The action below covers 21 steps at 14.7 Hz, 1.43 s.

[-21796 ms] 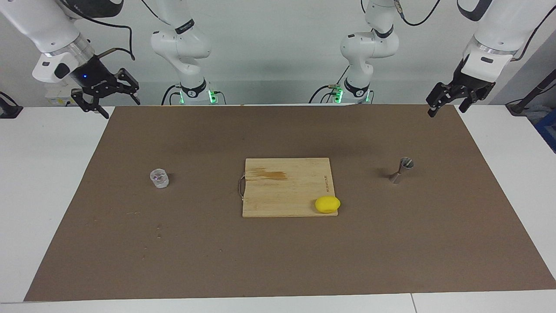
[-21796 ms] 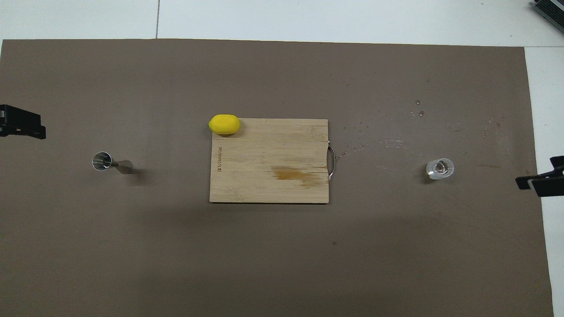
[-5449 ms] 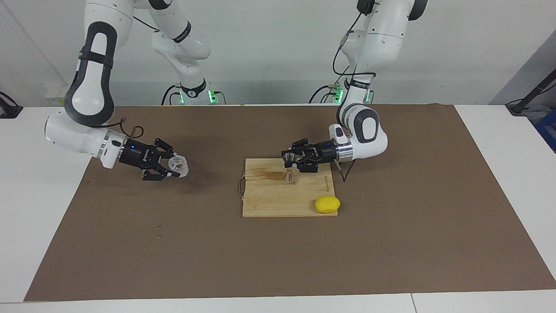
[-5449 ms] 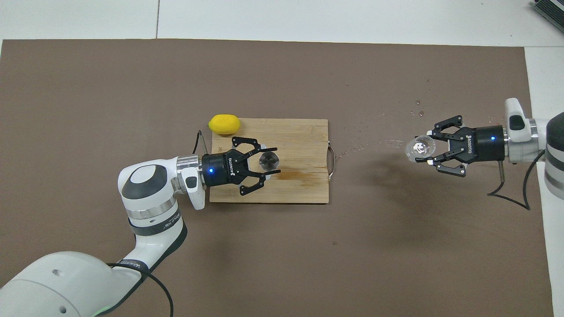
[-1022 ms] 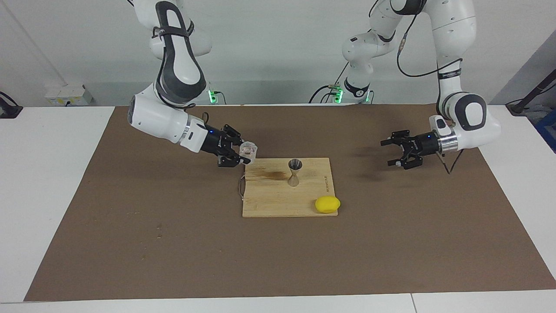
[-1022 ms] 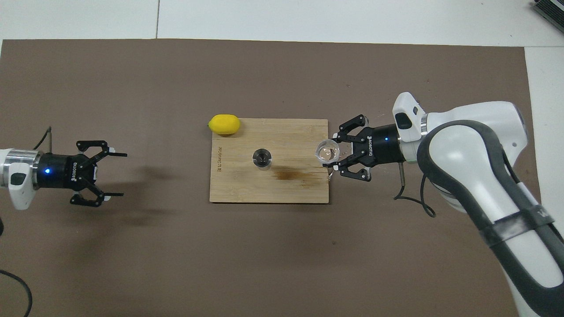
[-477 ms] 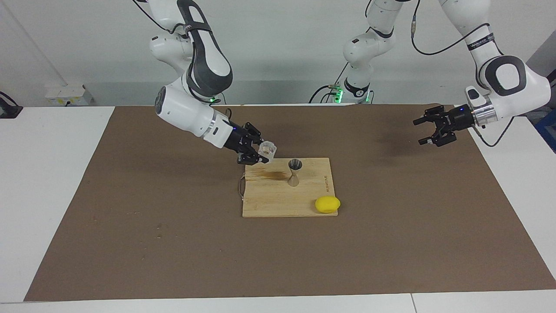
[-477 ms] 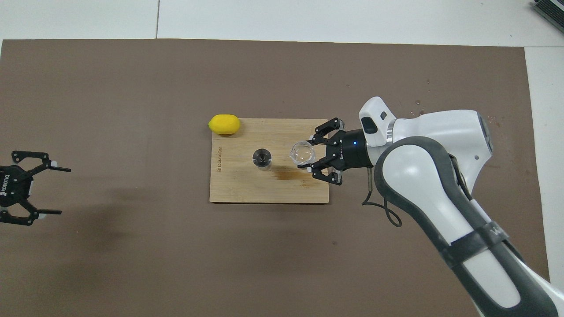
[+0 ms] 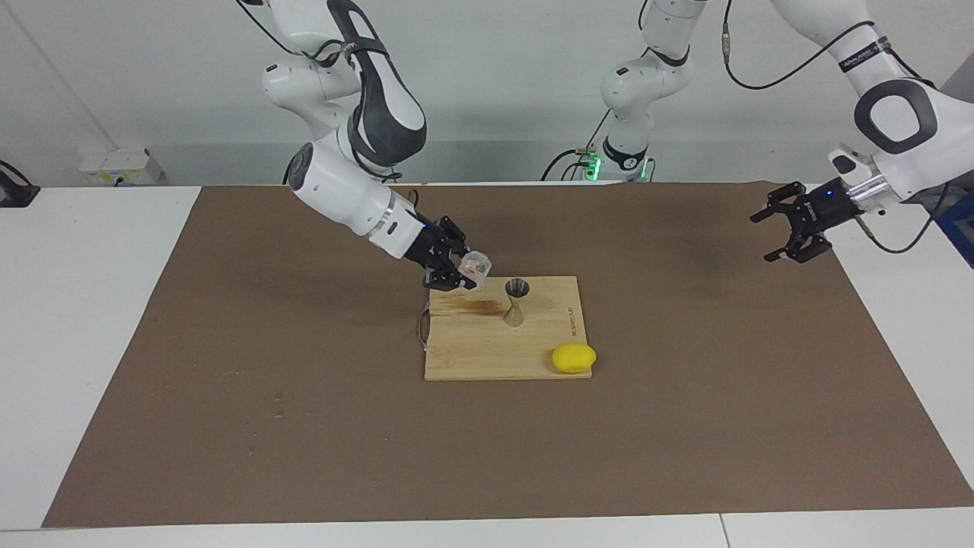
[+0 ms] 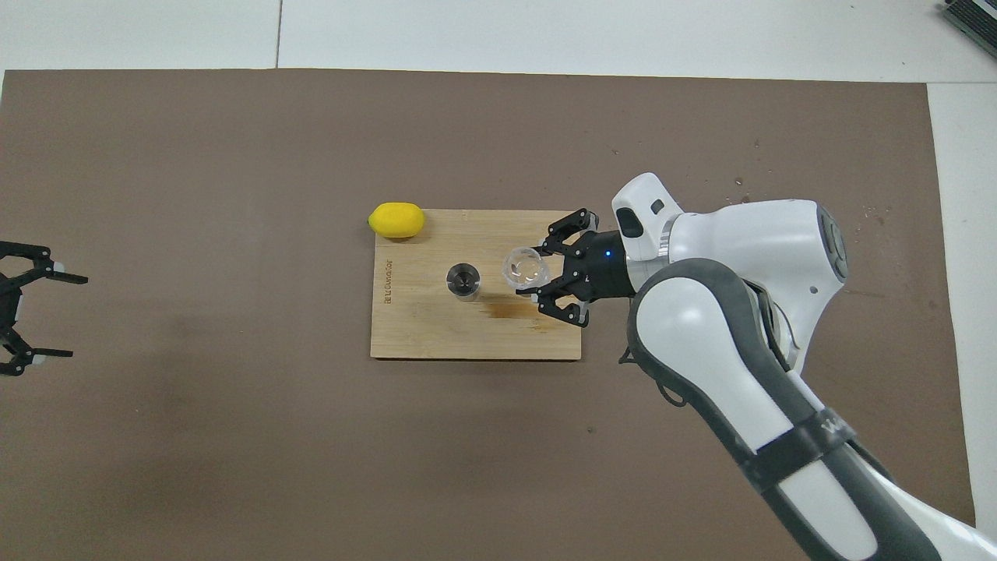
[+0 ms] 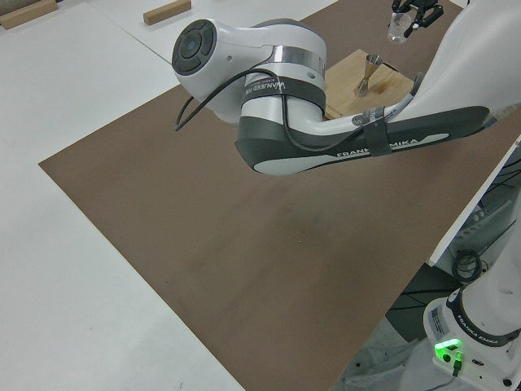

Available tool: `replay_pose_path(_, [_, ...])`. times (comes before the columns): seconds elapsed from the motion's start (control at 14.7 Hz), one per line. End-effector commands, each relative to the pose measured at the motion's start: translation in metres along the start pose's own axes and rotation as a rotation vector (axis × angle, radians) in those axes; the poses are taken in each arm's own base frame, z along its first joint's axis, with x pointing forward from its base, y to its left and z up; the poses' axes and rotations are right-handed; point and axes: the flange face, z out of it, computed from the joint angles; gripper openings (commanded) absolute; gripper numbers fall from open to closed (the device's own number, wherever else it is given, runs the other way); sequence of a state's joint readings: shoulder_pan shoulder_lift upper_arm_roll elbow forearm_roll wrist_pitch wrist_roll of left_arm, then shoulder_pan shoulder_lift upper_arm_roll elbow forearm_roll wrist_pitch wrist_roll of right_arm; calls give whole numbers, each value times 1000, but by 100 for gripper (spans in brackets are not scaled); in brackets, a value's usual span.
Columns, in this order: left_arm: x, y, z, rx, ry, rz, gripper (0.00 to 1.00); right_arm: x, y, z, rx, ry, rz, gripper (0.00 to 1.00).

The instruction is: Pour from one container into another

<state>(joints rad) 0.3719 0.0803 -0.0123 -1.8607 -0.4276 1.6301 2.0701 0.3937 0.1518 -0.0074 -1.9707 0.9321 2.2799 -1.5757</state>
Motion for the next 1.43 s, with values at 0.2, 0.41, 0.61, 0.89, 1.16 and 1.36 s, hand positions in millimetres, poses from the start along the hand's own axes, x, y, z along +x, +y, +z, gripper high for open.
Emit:
replay_pose_path(0.2, [75, -35, -13, 53, -239, -198, 100, 21, -4, 14, -19, -56, 20, 0])
replay_pose_path(0.41, [96, -38, -19, 79, -273, -310, 100, 30, -6, 19, -33, -88, 23, 0])
replay_pose_path(0.61, [115, -30, -29, 117, -332, -425, 100, 38, -5, 22, -45, -138, 21, 0])
replay_pose_path(0.89, [138, -15, -44, 163, -383, -557, 100, 48, -7, 26, -47, -160, 11, 0])
replay_pose_path(1.16, [144, -3, -53, 207, -399, -790, 100, 58, -6, 24, -63, -210, 10, 0])
replay_pose_path(1.36, [144, 2, -51, 223, -401, -1027, 100, 70, -5, 28, -62, -270, 14, 0])
